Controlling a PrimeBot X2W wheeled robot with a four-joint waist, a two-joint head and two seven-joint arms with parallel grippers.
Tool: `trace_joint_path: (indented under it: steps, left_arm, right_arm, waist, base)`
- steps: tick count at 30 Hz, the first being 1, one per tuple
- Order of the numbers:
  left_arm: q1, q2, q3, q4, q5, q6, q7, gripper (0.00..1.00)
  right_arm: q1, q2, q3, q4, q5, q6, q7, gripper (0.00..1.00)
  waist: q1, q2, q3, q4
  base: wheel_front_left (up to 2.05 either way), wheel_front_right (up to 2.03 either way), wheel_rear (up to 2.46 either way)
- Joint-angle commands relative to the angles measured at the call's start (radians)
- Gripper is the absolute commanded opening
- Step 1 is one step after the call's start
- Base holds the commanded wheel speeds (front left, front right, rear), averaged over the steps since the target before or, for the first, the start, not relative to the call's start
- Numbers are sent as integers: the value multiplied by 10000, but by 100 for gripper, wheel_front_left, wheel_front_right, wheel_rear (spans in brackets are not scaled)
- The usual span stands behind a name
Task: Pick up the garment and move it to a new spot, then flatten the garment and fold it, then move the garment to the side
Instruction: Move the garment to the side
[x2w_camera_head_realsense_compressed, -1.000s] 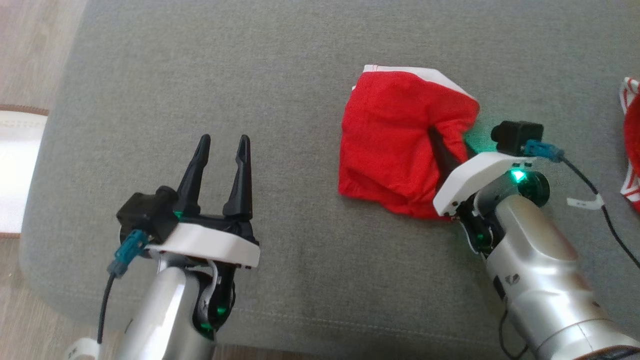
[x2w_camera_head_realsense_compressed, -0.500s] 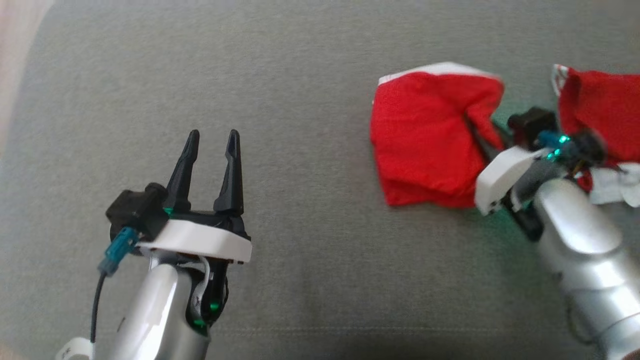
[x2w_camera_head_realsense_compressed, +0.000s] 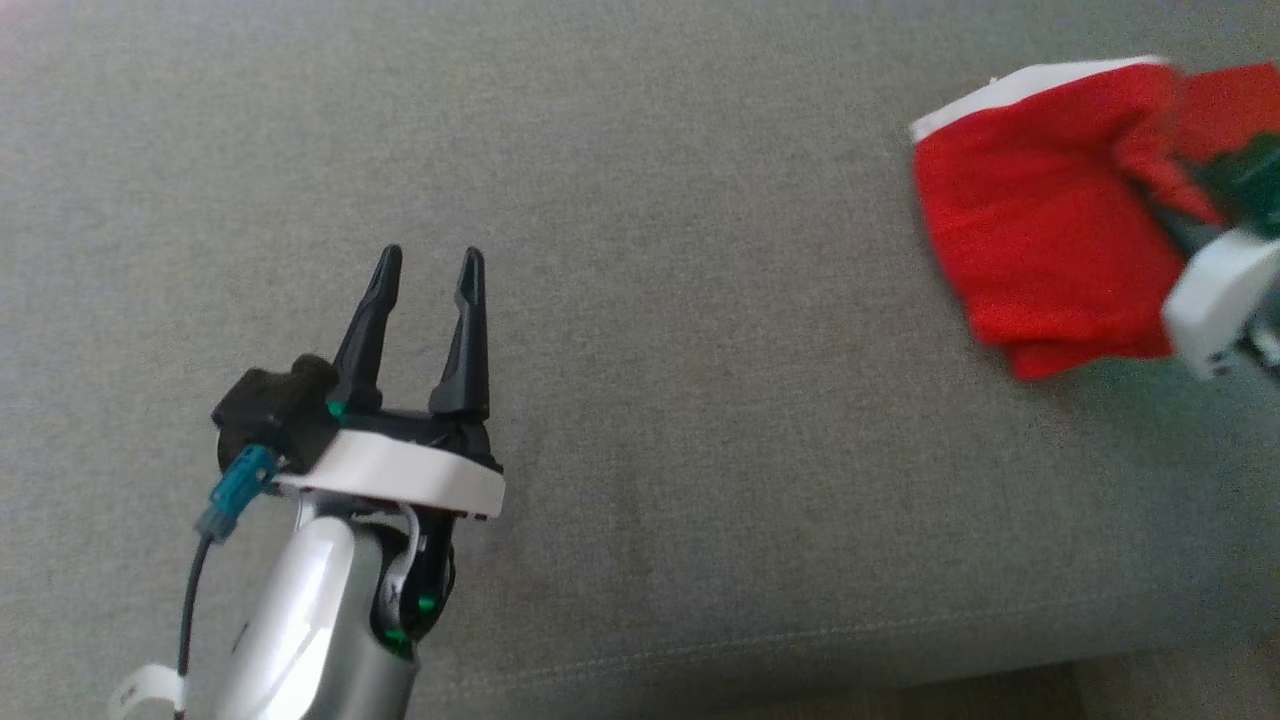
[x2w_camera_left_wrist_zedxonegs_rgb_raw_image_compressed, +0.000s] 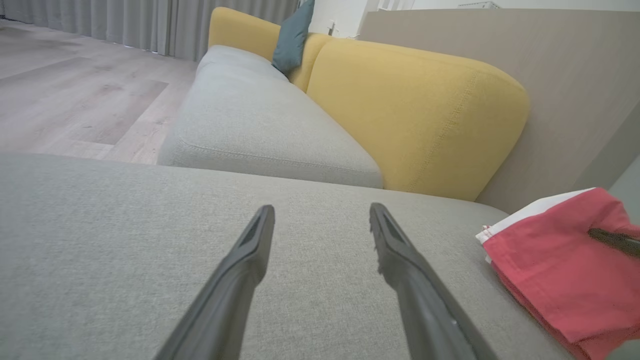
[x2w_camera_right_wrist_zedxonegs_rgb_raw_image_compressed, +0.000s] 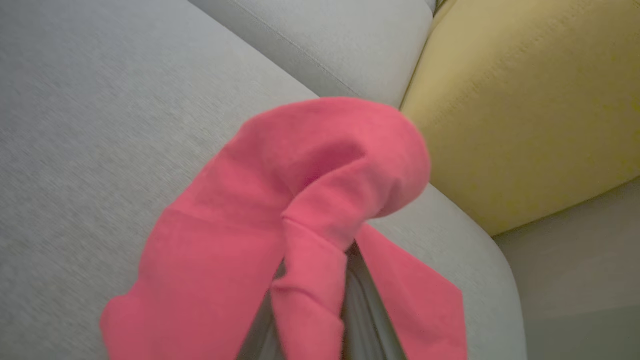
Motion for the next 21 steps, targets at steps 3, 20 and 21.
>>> trace_joint_path:
  steps: [3, 20, 21]
  left_arm:
    - [-538, 77, 288, -367, 131, -66, -53, 100]
    - [-1353, 77, 572, -344, 531, -380, -53, 100]
    - [-1379, 77, 605, -339, 551, -398, -53, 100]
  right_arm:
    - [-377, -1007, -111, -288, 270, 65, 5, 0]
    - [-837, -1285, -1672, 1248, -594, 65, 154, 0]
    - [-848, -1245, -1742, 1284, -656, 65, 143, 0]
  waist:
    - [0, 0, 376, -163]
    - [0, 0, 1885, -153]
    - [0, 0, 1946, -154]
  base:
    - [0, 0, 0]
    - [0, 0, 0]
    - [0, 0, 0]
